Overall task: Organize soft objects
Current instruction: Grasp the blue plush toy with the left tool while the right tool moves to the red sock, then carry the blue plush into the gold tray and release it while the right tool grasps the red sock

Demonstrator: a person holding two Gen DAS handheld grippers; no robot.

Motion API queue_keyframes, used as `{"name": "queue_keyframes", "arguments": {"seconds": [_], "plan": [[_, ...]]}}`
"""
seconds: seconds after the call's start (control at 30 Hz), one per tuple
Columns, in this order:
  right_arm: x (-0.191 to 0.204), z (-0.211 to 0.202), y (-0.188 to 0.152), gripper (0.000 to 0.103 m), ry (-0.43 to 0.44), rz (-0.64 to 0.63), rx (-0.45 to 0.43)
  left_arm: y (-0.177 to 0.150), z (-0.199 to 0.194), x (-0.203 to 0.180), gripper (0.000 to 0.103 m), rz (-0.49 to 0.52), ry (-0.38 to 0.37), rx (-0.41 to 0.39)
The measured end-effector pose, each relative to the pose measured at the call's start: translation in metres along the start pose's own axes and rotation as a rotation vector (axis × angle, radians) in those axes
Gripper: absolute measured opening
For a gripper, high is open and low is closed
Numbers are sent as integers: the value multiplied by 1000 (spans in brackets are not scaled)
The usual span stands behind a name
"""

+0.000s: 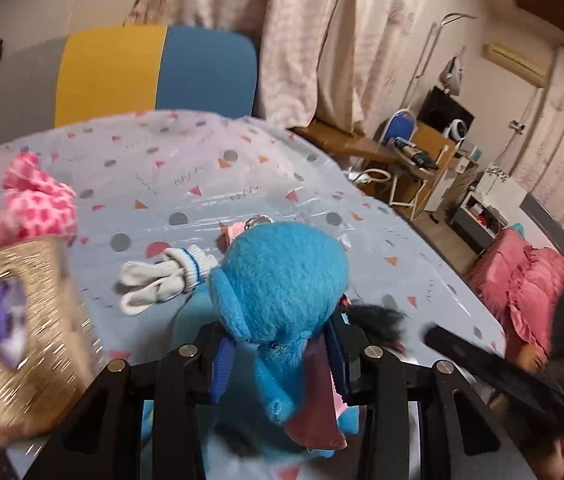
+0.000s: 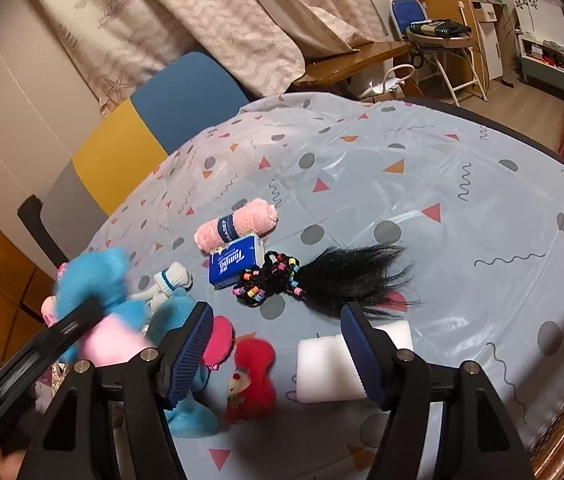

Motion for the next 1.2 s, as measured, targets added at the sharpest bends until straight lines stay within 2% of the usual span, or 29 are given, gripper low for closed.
{"name": "queue_keyframes", "arguments": {"seconds": [0.13,0.2,0.27,0.3,0.53,0.6,0.67,0.83,1.0,1.1,1.2], "plan": [[7,10,-7,67,5,-43,66,-21,-46,-7,41,21,-25,-20],[16,17,-14,61,3,-90,110,-36,-65,-7,41,12,-38,-18],[27,30,-26,50,-17,-160,179,-49,-81,-5,41,11,-38,-15],[32,34,-31,49,-28,-190,202,-56,-89,-3,41,11,-32,-14],[64,72,-66,48,-67,-391,346,-85,-137,13,42,-30,-22,-42],[63,83,-79,29,-114,-444,395,-91,-153,21,42,-59,-19,-62],[64,84,-83,25,-130,-471,398,-97,-172,33,42,-90,-13,-87],[61,84,-87,25,-144,-472,408,-117,-226,82,42,-211,75,-150],[59,84,-86,27,-142,-452,420,-148,-294,160,42,-347,267,-210],[60,87,-86,27,-150,-470,411,-168,-321,211,42,-430,383,-201],[61,87,-86,27,-157,-482,402,-181,-328,251,42,-496,446,-174]]}}
Point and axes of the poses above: each gripper's, at about its wrist camera, not at the fingertips, and z roughly the way its jaws point, x to its left, y to its top, the point moved 8 cm from there along z, roughly the way its jaws point, and after that the axes turned 10 degrees about -y, right-handed, at the moved point
